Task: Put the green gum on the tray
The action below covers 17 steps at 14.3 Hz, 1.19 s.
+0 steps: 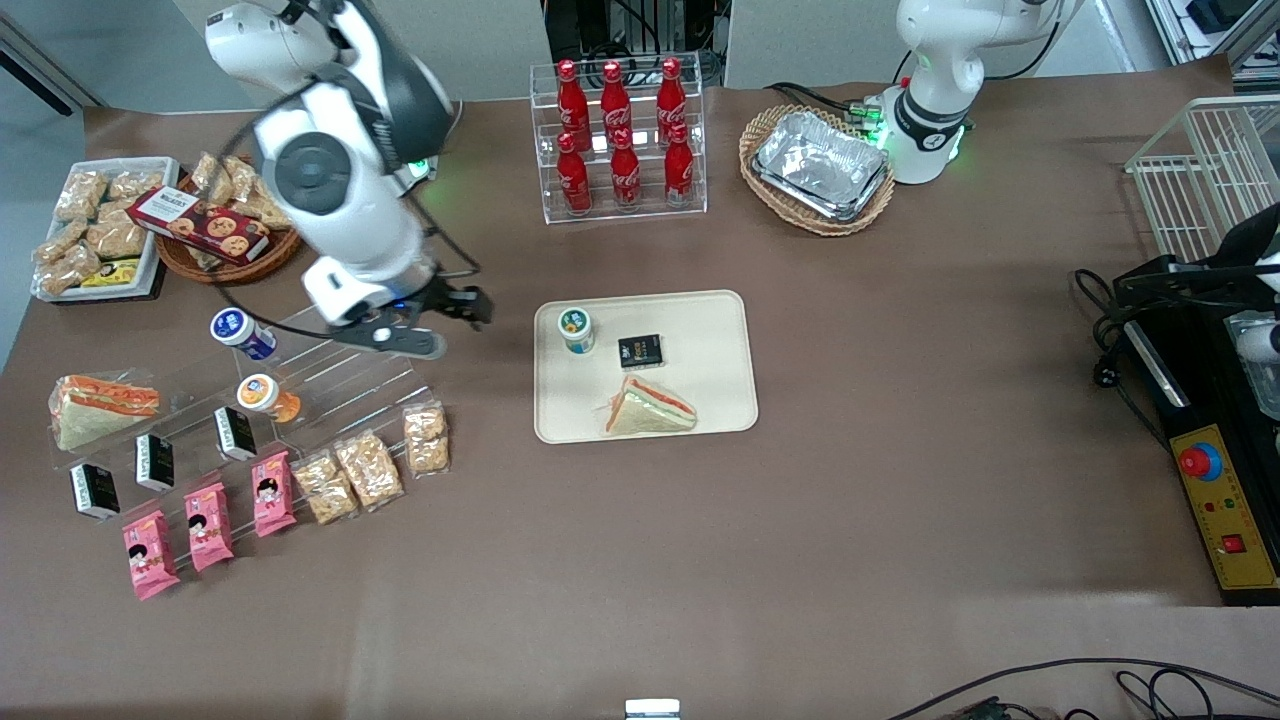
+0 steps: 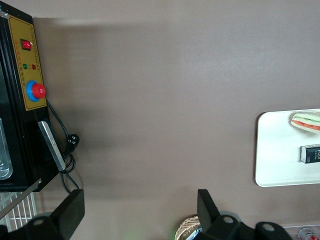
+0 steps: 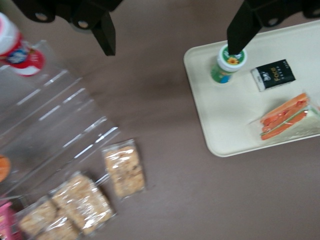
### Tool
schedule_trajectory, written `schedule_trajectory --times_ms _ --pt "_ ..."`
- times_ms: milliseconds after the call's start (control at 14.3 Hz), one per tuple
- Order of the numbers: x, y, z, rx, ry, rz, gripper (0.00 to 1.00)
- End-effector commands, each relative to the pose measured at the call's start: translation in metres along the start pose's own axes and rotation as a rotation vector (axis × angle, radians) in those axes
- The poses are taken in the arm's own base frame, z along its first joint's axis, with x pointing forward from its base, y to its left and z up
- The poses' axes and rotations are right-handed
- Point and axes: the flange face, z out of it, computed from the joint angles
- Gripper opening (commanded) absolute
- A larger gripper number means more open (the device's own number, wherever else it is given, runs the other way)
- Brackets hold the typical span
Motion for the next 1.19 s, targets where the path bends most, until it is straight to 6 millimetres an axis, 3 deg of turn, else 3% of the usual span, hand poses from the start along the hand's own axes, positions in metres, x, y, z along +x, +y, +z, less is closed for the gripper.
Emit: schedule_trajectory --times_ms 0,280,701,981,1121 --pt "0.021 0.044 -0.045 0.007 -0.048 -0.054 1.00" --pt "0.049 0.133 -0.076 0.031 -0.025 -0.148 1.00" --pt "0.063 0.247 -0.101 0.029 -0.005 -0.234 1.00" --pt "0.064 0.289 -0.110 0.031 0.015 -0.188 1.00" --pt "0.065 0.298 -0.110 0.034 0.021 -0.196 1.00"
